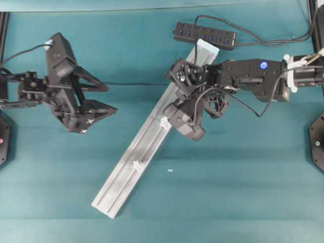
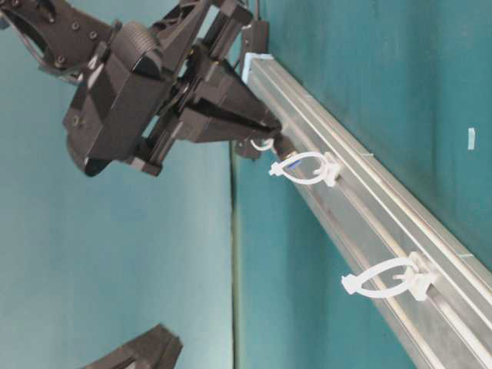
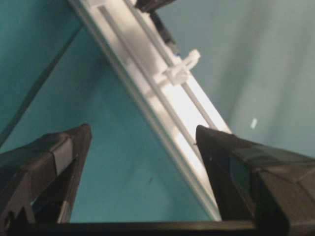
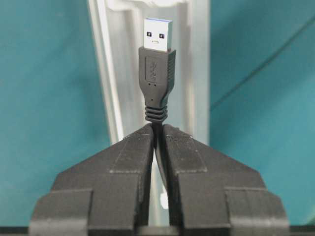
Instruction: Pass the USB cable through three rings with both arms.
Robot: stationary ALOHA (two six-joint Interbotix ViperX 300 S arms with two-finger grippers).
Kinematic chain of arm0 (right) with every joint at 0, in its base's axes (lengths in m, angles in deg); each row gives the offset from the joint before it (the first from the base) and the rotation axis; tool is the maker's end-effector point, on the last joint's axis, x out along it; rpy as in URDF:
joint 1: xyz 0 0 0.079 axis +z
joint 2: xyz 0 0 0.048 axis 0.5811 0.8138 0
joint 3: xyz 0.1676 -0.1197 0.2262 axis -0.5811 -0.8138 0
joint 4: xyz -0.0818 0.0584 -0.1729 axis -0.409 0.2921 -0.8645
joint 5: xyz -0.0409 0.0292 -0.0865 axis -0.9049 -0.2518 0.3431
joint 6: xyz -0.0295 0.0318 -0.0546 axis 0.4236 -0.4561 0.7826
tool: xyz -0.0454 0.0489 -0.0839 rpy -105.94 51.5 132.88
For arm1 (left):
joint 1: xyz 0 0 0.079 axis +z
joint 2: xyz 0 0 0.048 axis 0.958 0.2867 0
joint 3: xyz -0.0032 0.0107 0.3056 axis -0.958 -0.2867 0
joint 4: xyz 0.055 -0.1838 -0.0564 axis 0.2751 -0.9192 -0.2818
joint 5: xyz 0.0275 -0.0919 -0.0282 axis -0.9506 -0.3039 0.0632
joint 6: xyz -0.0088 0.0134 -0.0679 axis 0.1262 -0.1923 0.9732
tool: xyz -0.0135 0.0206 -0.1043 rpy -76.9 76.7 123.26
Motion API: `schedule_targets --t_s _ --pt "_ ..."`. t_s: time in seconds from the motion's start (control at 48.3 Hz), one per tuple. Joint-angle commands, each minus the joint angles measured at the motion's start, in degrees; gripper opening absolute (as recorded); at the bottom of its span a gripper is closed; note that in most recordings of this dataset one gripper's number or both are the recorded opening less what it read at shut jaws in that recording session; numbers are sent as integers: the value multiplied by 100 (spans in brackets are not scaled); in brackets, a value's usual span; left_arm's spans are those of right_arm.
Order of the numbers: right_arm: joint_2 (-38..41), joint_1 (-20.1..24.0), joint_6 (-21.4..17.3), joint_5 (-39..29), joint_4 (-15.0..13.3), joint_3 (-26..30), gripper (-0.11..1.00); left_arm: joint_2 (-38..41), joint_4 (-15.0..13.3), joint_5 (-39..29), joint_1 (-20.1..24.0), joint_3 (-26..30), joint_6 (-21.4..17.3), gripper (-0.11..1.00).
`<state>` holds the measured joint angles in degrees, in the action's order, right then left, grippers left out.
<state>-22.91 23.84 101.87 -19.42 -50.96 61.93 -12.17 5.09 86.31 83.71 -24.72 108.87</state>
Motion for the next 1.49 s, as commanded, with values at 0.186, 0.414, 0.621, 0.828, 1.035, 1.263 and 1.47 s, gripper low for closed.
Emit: schedule_targets --t_s 0.186,0.414,0.621,0.828,1.035,1.263,1.47 --pt "105 97 26 229 53 0 8 -483 26 -97 -9 26 -9 92" --pt "149 176 26 281 123 26 8 -475 26 -97 -9 26 -9 92" --pt "158 229 -9 316 185 44 8 -483 26 -97 -9 18 9 92" --pt "167 290 0 439 325 88 8 -483 26 -97 -9 18 35 92" --pt "176 352 0 466 519 105 8 -483 18 -167 -9 18 70 92" --pt "167 422 0 536 905 123 8 -475 26 -158 -9 18 79 92" --pt "158 448 -9 545 967 141 8 -422 26 -35 -9 26 220 92"
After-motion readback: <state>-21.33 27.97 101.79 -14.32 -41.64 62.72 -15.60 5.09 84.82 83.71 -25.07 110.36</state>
